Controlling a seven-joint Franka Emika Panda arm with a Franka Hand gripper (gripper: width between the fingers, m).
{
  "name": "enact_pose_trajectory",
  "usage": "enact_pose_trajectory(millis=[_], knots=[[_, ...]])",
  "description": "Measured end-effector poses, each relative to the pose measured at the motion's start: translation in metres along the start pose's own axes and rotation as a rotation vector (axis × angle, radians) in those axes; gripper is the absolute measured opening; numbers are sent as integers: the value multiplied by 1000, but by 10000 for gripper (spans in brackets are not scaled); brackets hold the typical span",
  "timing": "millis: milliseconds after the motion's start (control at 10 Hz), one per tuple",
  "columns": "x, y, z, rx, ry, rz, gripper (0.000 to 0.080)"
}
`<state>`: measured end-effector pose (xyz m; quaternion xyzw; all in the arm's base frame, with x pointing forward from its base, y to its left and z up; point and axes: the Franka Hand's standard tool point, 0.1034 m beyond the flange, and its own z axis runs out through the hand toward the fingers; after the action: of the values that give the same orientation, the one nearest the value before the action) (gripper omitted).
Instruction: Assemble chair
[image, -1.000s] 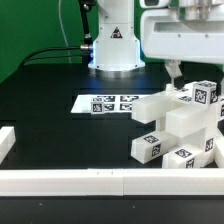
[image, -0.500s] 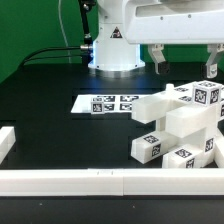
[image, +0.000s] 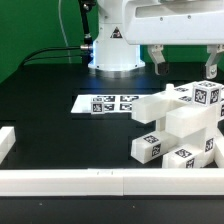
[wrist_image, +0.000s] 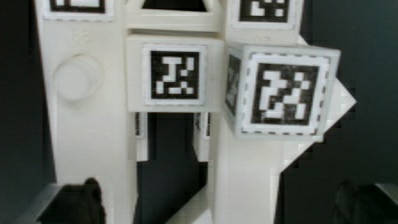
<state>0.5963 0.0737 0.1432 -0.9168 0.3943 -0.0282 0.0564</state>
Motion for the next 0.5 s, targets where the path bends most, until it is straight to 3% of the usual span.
enact_pose_trajectory(millis=[300, 400, 500], knots=[[0, 0, 0, 0, 0, 0, 648], [2, 6, -2, 7, -7, -47, 648], [10, 23, -6, 18, -19, -67, 648]])
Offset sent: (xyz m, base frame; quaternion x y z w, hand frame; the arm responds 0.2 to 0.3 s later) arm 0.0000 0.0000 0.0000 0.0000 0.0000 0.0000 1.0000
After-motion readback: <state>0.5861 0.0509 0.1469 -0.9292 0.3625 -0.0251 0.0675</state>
